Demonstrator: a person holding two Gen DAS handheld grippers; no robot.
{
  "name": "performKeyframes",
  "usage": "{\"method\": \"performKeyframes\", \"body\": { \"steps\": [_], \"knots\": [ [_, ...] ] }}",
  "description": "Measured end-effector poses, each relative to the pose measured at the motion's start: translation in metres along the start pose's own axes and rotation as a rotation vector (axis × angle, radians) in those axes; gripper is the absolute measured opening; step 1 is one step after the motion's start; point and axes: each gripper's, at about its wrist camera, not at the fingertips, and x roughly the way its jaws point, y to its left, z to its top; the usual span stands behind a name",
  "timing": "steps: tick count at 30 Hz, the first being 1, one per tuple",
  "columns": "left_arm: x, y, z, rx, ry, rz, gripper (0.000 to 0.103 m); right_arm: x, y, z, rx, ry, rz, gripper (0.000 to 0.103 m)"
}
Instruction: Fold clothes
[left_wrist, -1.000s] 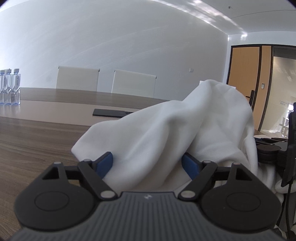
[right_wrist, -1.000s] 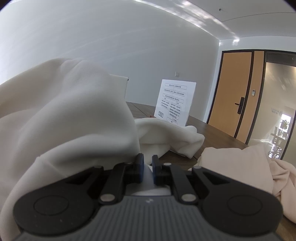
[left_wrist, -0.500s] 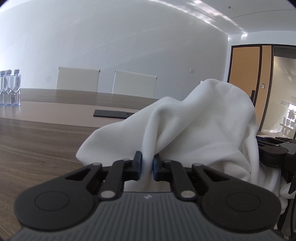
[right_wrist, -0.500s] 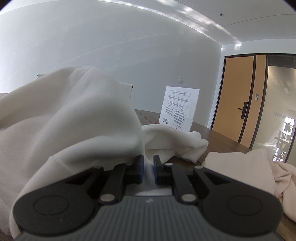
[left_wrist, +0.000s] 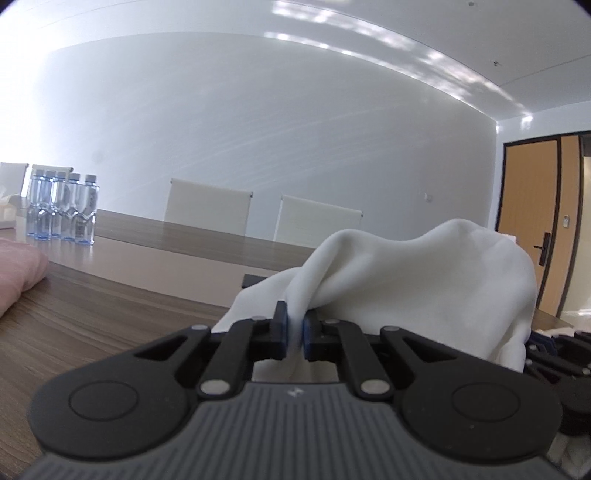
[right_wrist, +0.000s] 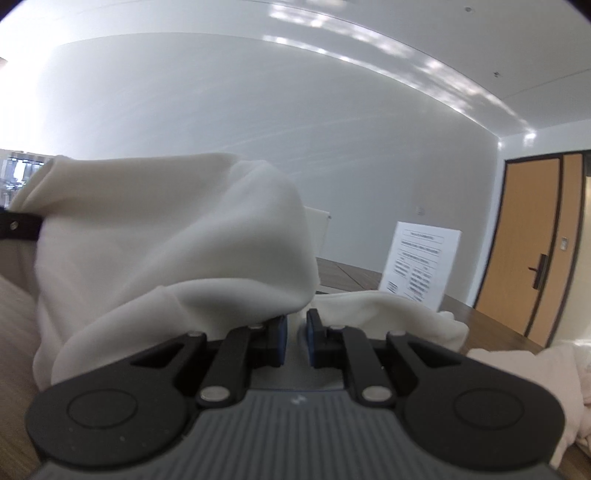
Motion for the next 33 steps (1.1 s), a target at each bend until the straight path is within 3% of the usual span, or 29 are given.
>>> {"method": "performKeyframes", "body": {
  "steps": [4,6,9,11,16,19,22,24,27,29,31,33],
  "knots": [
    [-0.001,0.017,0.005,-0.075,-0.033,0.131,0.008,-0.021,0.010,-0.001,-0.046,-0.076,0.232,0.021],
    [0.004,0.025,0.009,-0.099,-0.015,0.186,0.007,-0.030,0.016,-0.003,-0.078,-0.110,0.323,0.035],
    [0.014,0.035,0.012,-0.123,0.041,0.242,0.007,-0.041,0.019,-0.003,-0.096,-0.136,0.445,0.046],
    [0.017,0.036,0.010,-0.139,0.074,0.253,0.007,-0.045,0.017,-0.002,-0.089,-0.132,0.519,0.051],
    [0.007,0.030,0.008,-0.127,0.063,0.260,0.007,-0.059,0.026,-0.002,-0.156,-0.098,0.670,0.061],
    [0.007,0.034,0.013,-0.154,0.064,0.250,0.008,-0.068,0.040,-0.008,-0.251,-0.099,0.628,0.064],
    [0.006,0.037,0.015,-0.165,0.058,0.250,0.008,-0.072,0.045,-0.017,-0.338,-0.101,0.588,0.056],
    [0.005,0.037,0.015,-0.160,0.047,0.257,0.008,-0.071,0.042,-0.014,-0.318,-0.109,0.534,0.011],
    [0.000,0.036,0.017,-0.167,0.019,0.251,0.008,-0.070,0.036,-0.007,-0.277,-0.121,0.448,0.006],
    [-0.005,0.036,0.019,-0.176,-0.006,0.234,0.008,-0.072,0.023,0.005,-0.210,-0.164,0.320,0.004],
    [-0.007,0.035,0.021,-0.171,-0.031,0.190,0.008,-0.075,0.001,0.023,-0.102,-0.212,0.139,0.001],
    [-0.009,0.033,0.022,-0.166,-0.052,0.134,0.007,-0.069,-0.027,0.038,0.014,-0.206,-0.003,0.001]
  ]
}}
